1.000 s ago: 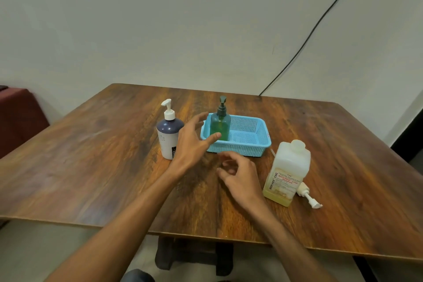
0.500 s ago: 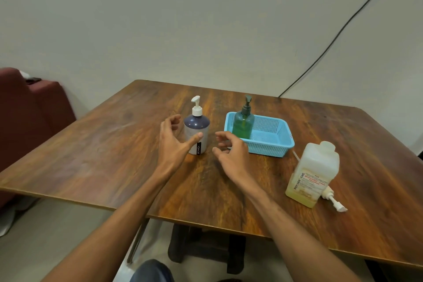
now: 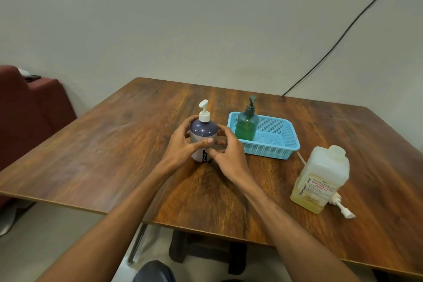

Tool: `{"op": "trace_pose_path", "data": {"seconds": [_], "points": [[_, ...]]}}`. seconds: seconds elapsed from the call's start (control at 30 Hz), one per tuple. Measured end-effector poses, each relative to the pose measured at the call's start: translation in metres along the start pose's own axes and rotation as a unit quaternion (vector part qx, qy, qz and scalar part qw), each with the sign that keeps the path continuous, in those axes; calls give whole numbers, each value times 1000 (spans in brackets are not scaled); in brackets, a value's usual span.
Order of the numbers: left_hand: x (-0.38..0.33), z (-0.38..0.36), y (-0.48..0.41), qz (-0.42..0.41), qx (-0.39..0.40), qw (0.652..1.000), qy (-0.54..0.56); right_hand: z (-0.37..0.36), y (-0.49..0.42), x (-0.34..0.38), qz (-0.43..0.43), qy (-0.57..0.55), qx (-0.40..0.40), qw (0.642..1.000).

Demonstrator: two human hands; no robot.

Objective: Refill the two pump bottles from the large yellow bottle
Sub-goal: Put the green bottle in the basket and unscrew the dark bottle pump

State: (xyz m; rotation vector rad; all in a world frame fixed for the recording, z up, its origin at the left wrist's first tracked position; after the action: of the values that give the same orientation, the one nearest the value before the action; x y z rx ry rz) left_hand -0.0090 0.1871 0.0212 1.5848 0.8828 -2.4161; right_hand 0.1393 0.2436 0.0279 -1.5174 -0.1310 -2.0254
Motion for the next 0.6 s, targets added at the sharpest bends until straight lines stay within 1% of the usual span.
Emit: {"op": "trace_pose_path", "data": {"seconds": [0.07, 0.33, 0.6], "points": [[-12, -7, 10, -10, 1, 1000, 8, 8, 11, 3, 9, -10, -4, 1000], [-53, -45, 56, -35, 18, 999, 16, 53, 66, 1, 0, -10, -35, 999], [-62, -82, 76, -24, 43, 999, 20, 81, 91, -17, -31, 41, -62, 997]]}}
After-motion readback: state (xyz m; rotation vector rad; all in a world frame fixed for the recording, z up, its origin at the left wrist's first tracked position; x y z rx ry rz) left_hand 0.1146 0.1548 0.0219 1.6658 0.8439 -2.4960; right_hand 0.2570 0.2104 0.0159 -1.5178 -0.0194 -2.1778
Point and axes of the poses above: each hand's wrist, its own y-axis away from the middle knuckle, its own z-axis out of the back of the hand, x = y × z, the point moved 3 cm from there along -y, towards the middle knuckle, and after that the axes turned 4 degrees about -z, right-handed, at the moved point
